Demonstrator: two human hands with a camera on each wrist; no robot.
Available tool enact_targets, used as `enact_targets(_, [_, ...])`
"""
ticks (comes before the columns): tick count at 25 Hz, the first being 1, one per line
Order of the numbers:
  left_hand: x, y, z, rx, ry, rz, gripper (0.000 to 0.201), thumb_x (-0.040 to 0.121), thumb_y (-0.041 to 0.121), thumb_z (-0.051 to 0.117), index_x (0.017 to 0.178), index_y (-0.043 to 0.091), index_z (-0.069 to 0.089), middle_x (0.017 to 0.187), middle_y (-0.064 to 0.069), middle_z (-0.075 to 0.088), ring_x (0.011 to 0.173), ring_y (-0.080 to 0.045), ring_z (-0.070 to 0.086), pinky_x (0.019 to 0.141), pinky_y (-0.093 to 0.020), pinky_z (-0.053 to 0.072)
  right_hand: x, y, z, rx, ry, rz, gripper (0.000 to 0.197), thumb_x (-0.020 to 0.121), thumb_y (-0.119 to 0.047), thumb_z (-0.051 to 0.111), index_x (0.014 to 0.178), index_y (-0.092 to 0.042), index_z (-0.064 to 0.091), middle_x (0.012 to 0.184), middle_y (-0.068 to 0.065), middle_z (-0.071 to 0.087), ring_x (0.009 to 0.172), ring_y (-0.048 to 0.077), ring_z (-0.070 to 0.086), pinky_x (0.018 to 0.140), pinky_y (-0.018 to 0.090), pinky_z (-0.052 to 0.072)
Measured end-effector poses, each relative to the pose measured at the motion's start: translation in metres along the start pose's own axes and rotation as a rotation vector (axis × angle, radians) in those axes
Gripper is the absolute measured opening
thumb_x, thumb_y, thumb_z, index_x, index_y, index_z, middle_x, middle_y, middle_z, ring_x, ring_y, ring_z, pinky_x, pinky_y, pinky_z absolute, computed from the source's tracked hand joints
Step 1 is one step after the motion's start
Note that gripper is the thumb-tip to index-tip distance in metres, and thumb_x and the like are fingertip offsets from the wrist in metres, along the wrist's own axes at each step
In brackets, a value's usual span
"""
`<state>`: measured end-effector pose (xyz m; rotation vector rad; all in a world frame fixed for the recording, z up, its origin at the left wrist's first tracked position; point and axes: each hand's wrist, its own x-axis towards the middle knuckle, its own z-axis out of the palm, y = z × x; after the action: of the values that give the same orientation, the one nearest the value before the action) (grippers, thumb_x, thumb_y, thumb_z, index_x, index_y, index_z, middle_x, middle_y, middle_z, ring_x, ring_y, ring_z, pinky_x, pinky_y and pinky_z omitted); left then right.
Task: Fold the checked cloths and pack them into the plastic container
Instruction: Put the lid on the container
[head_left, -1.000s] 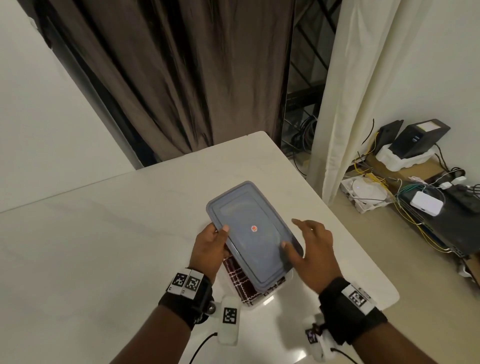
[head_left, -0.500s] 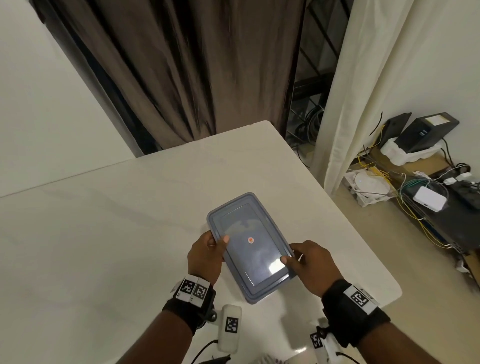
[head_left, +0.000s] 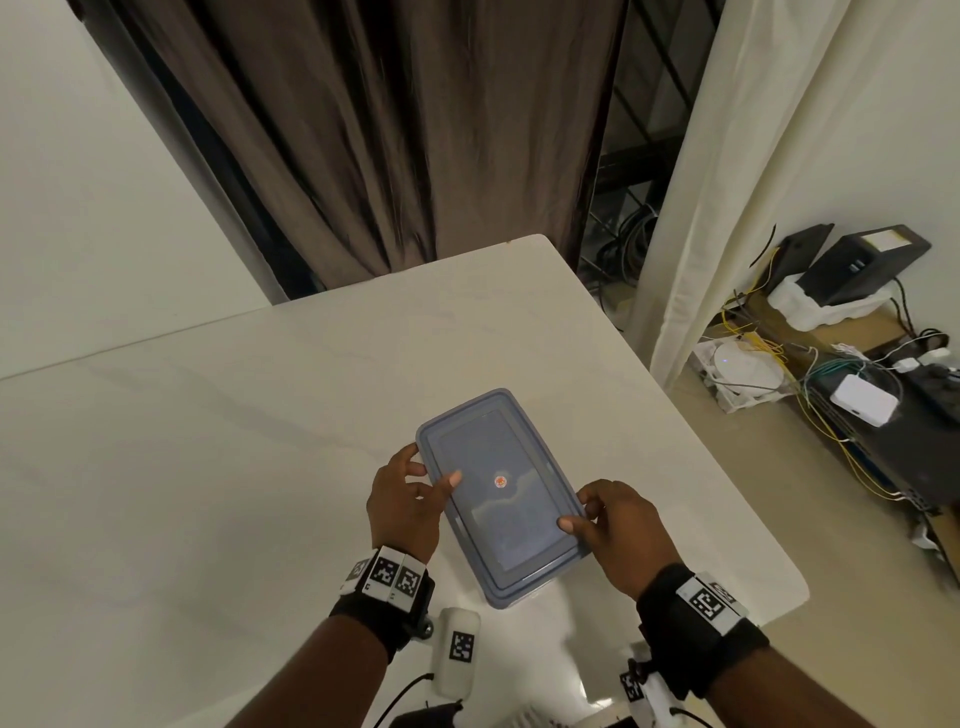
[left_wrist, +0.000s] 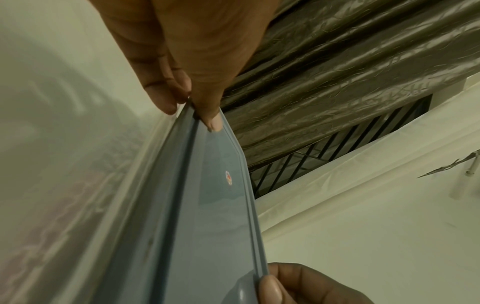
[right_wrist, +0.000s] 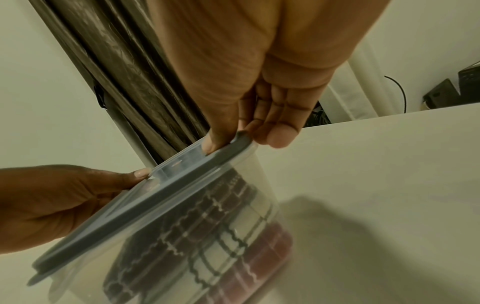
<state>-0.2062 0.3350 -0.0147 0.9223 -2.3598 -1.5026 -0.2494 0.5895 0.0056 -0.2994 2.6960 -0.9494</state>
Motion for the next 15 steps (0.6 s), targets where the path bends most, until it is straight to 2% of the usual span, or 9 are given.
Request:
enact_targets(2, [0.002,-0.001,0.0,-0.04,0.023,-0.028,0.071,0.072,0.034,0.086,0.131,0.024,0.048,0.101,0.003,0.062,0.072,-0.011,0.065,0.066,-0.023,0.052,0.001,0.002,0.002,0.027,0.001,0.007,0.023,0.083,-0.032,0.075,0.087,-0.024,0.054,0.079,-0.005,0.053,0.071,0.004,0.049,0.06,0.011,0.032])
enact_targets(4, [0.005,-0.002,0.001,-0.025,0.024,-0.057,0.069,0.073,0.036,0.084,0.131,0.02,0.05,0.104,0.001,0.062,0.07,-0.014,0.067,0.063,-0.022,0.051,0.001,0.004,0.004,0.052,-0.006,0.017,0.024,0.083,-0.031,0.075,0.092,-0.023,0.055,0.081,-0.005,0.054,0.073,0.004,0.051,0.061,0.011,0.034])
enact_targets(6, [0.012,-0.003,0.002,-0.014,0.008,-0.107,0.063,0.076,0.04,0.081,0.129,0.018,0.055,0.111,-0.001,0.061,0.07,-0.013,0.067,0.062,-0.026,0.054,0.002,0.005,0.004,0.065,-0.016,0.023,0.025,0.083,-0.031,0.076,0.093,-0.022,0.055,0.081,-0.004,0.055,0.073,0.006,0.052,0.062,0.012,0.035])
enact_targets(8, [0.023,-0.001,0.002,-0.055,-0.008,-0.168,0.053,0.079,0.042,0.078,0.123,0.017,0.061,0.112,-0.002,0.064,0.073,-0.018,0.068,0.062,-0.029,0.056,0.003,0.005,0.003,0.089,-0.028,0.029,0.026,0.083,-0.031,0.076,0.092,-0.022,0.053,0.079,-0.003,0.055,0.072,0.008,0.052,0.062,0.013,0.037])
enact_targets(11, [0.044,0.004,0.0,-0.132,-0.044,-0.227,0.043,0.079,0.039,0.079,0.11,0.014,0.065,0.102,-0.006,0.071,0.073,-0.022,0.069,0.062,-0.03,0.057,0.003,0.006,0.003,0.135,-0.046,0.042,0.027,0.084,-0.032,0.075,0.091,-0.021,0.051,0.073,-0.003,0.055,0.067,0.008,0.05,0.062,0.016,0.039])
enact_targets(15, [0.063,0.003,0.002,-0.228,-0.098,-0.393,0.042,0.076,0.037,0.083,0.106,0.014,0.064,0.083,-0.008,0.067,0.068,-0.02,0.061,0.066,-0.032,0.055,0.006,0.006,0.004,0.173,-0.063,0.065,0.028,0.084,-0.031,0.075,0.09,-0.019,0.05,0.071,-0.001,0.054,0.064,0.009,0.048,0.06,0.014,0.039])
